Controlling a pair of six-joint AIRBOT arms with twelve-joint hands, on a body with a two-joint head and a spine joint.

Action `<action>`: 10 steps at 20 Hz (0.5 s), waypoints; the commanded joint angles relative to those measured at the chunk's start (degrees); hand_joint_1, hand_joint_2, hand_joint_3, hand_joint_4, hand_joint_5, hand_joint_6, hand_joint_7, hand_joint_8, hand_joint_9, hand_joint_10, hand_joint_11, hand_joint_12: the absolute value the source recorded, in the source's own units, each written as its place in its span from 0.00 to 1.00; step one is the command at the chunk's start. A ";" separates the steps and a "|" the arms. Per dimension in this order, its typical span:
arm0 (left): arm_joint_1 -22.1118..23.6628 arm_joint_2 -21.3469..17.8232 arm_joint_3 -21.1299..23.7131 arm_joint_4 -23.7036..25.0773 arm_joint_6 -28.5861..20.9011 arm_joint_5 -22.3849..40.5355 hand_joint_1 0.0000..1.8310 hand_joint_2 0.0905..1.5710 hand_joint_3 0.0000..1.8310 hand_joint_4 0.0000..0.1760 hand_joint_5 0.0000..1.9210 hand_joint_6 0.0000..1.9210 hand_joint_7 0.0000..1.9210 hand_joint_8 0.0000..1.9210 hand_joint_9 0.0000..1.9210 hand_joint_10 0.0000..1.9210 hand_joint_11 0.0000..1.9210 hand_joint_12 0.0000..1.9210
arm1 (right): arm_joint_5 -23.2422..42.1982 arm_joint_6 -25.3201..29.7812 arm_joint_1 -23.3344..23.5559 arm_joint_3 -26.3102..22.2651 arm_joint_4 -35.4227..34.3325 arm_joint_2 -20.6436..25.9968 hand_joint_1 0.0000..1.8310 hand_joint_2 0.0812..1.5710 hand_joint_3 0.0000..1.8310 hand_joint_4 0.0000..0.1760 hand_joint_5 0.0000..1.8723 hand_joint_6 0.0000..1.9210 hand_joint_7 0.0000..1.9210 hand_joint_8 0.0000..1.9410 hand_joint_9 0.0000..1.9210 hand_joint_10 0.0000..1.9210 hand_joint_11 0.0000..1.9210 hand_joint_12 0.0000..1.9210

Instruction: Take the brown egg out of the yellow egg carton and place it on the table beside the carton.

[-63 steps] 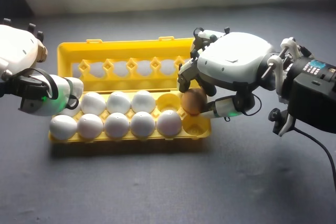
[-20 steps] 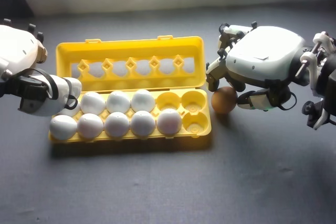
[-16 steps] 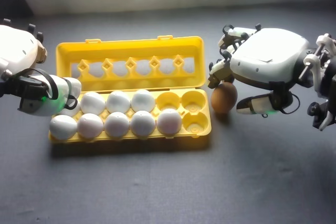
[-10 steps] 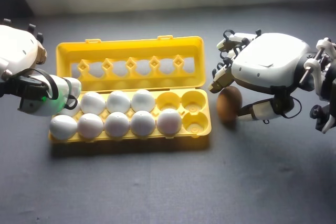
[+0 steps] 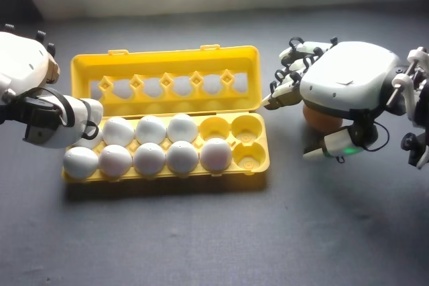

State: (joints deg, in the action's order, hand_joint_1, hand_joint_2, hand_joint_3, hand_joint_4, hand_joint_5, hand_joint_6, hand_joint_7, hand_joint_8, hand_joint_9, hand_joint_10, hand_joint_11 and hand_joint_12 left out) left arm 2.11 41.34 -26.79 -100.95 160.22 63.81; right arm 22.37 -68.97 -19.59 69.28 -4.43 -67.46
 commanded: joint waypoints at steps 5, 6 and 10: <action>0.81 -0.31 0.02 4.92 0.25 1.45 0.00 0.85 0.00 0.00 0.22 0.00 0.28 0.00 0.28 0.00 0.00 0.40 | 7.46 1.46 0.24 0.23 -6.78 2.41 0.47 0.60 0.00 0.00 0.20 0.00 0.20 0.00 0.14 0.03 0.00 0.10; 0.81 -0.31 0.02 4.86 0.25 1.45 0.00 0.85 0.00 0.00 0.23 0.00 0.28 0.00 0.28 0.00 0.00 0.41 | 8.24 2.46 0.25 0.32 -7.53 2.80 0.47 0.60 0.00 0.00 0.19 0.00 0.19 0.00 0.13 0.02 0.00 0.08; 0.80 -0.31 -0.01 4.79 0.25 1.45 0.00 0.84 0.00 0.00 0.23 0.00 0.28 0.00 0.28 0.00 0.00 0.42 | 11.57 3.14 0.52 0.32 -14.54 4.06 0.45 0.61 0.00 0.00 0.19 0.00 0.18 0.00 0.11 0.01 0.00 0.05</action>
State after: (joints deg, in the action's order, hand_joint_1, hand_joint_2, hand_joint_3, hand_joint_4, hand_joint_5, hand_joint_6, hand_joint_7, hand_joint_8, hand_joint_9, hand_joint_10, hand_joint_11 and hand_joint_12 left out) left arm 2.11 41.34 -26.79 -101.12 160.24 63.66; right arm 27.40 -66.04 -19.53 69.45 -20.12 -63.81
